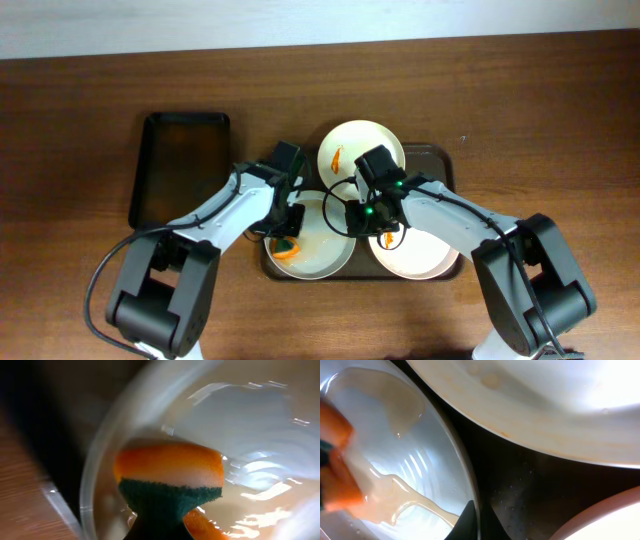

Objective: Clean dirty plates on tray and stack at the side

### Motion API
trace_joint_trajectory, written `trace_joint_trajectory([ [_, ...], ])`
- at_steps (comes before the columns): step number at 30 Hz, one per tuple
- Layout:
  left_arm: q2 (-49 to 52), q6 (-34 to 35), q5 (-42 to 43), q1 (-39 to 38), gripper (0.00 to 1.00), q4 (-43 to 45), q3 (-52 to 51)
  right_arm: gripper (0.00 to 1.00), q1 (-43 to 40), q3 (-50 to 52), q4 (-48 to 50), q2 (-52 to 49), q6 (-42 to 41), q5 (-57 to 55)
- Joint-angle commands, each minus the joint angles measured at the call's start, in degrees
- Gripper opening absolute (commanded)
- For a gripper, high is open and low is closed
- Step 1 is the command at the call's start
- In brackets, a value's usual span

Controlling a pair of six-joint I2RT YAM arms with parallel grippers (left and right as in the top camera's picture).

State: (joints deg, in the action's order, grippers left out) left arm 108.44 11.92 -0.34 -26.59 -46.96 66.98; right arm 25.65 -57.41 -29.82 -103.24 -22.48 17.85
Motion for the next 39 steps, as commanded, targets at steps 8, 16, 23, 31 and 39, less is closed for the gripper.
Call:
trace_joint_trajectory([
  [8,2.27,12.26,-31.82,1.22,0.00,-5.09,5.81,0.04,-0.22,0.46,-0.13,-0.26,0.15,-1.40],
  [16,-12.61,12.74,-16.52,3.04,0.00,-6.14,12.00,0.04,-0.07,-1.66,-2.71,1.66,2.58,-0.13],
  [23,-12.66,14.82,-5.99,9.79,0.00,-6.08,10.60,0.04,3.58,-19.93,-23.54,5.18,3.63,-15.98],
  [31,-12.66,14.14,-12.98,10.80,0.00,-5.57,9.01,0.40,6.19,-30.49,-37.73,3.98,1.55,-16.13],
  [39,-12.66,14.19,-12.96,10.78,0.00,-4.72,9.01,0.39,6.21,-26.45,-30.80,-6.62,2.51,-14.82],
])
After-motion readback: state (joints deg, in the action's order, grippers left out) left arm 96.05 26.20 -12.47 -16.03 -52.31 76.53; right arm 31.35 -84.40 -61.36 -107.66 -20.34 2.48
